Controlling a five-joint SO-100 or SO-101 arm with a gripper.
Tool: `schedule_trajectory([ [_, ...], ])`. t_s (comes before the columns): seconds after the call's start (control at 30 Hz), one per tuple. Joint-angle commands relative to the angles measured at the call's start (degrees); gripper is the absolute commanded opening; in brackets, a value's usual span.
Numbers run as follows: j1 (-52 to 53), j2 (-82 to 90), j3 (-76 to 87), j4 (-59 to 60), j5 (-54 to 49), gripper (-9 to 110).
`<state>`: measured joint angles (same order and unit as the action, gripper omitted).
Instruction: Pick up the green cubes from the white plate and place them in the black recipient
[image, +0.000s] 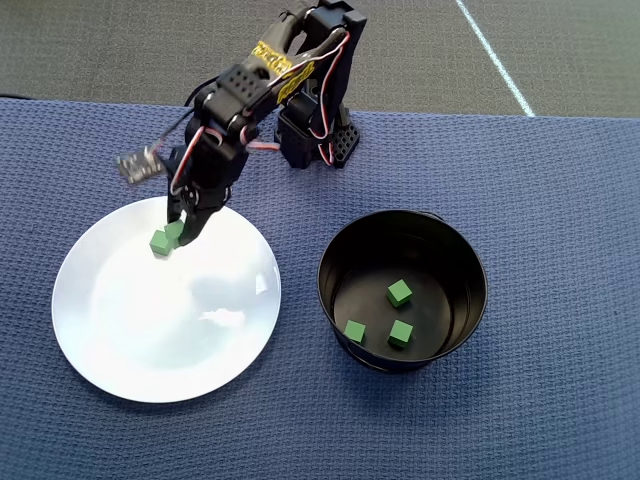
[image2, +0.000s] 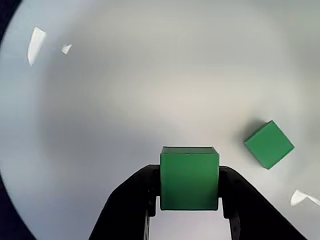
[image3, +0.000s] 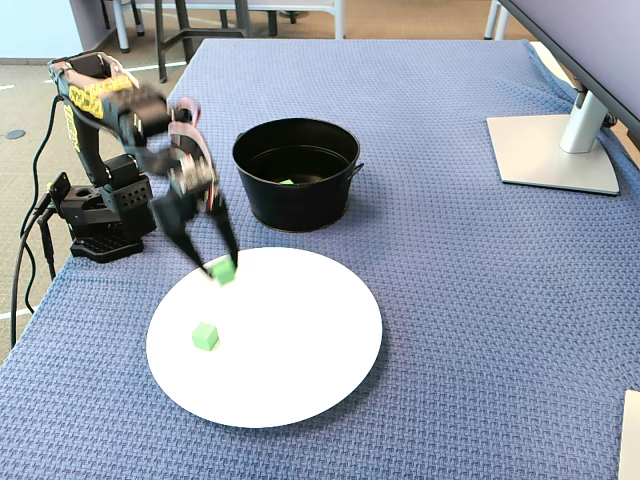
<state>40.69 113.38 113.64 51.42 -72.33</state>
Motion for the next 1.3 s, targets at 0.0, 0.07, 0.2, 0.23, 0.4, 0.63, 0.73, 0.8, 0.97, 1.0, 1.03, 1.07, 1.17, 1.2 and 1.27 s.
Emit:
schedule_trajectory([
  [0.0,-5.36,6.94,-10.02,7.65,15.38,0],
  [0.07,-8.88,9.23,-11.25,9.58,25.58,0],
  [0.2,-17.93,10.20,-14.33,14.06,43.33,0],
  [0.23,-20.83,10.20,-14.68,14.59,47.02,0],
  [0.4,-36.30,7.21,-16.35,15.91,63.37,0],
  [0.63,-54.58,-0.79,-15.91,15.56,74.53,0],
  [0.73,-58.27,-2.20,-15.91,15.47,74.53,0],
  [0.8,-60.21,-2.11,-16.08,16.44,71.54,13],
  [0.97,-58.45,1.23,-21.01,21.97,66.45,36],
  [1.0,-56.95,2.02,-22.41,23.03,65.39,36],
  [1.03,-55.28,2.72,-23.99,24.08,63.90,36],
  [1.07,-53.17,3.52,-25.40,24.96,62.14,35],
  [1.17,-43.24,6.42,-28.39,26.37,53.61,17],
  [1.2,-38.67,7.03,-28.65,25.84,50.19,12],
  [1.27,-29.09,7.65,-27.07,22.24,42.01,3],
])
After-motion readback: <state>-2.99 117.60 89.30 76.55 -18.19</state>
